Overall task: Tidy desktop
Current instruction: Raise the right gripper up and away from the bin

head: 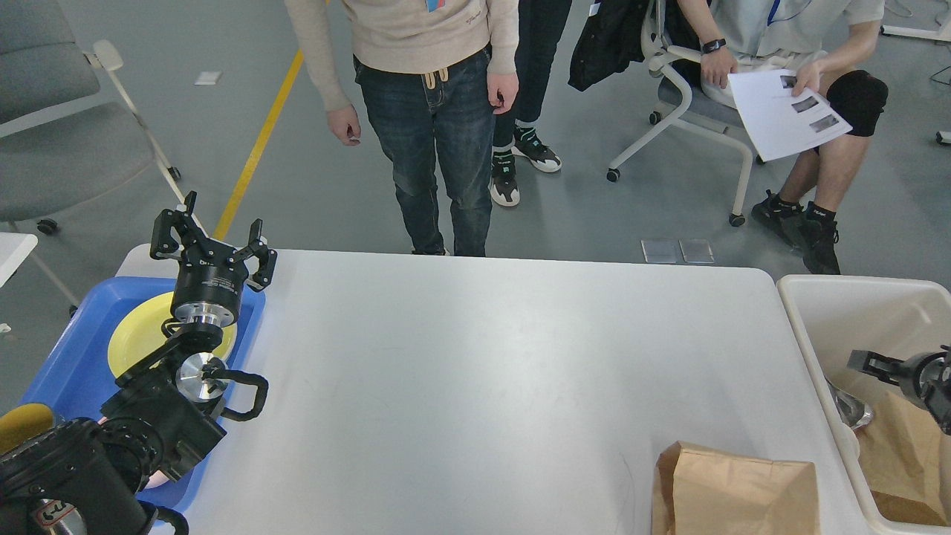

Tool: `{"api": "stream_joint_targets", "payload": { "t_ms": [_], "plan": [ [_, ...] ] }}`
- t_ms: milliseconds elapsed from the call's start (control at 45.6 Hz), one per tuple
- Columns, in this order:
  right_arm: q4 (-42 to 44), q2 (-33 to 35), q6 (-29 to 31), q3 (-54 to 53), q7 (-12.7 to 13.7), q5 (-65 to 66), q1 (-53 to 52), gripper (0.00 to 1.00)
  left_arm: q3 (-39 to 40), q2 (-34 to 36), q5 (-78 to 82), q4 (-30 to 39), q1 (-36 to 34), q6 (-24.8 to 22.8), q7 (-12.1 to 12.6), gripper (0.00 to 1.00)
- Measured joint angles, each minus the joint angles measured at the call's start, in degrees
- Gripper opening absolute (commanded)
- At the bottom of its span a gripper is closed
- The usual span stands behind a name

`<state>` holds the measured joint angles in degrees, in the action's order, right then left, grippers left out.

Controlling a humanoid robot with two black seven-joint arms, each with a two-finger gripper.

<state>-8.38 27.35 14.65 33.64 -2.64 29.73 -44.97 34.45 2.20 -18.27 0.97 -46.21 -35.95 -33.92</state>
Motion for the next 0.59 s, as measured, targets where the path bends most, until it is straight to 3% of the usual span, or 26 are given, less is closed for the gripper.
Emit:
{"api": "stream_joint_targets", "payload": {
  "t_ms": [176,329,592],
  "plan": [
    [-1.2,-0.3,1.0,1.4,-0.1,0.5,-4.4,0.99,0.0,0.0,0.0,0.0,0.0,0.0,0.0,0.97],
    [-3.7,-1.4,4.6,9.3,-0.2,0.8,-12.2,0.98,0.0,0.0,0.0,0.0,0.0,0.0,0.0,0.97],
    [-18.5,-1.8,13.1,19.6,-0.3,0.8,-33.5,0.96,0.0,0.0,0.0,0.0,0.0,0.0,0.0,0.97]
  ]
}}
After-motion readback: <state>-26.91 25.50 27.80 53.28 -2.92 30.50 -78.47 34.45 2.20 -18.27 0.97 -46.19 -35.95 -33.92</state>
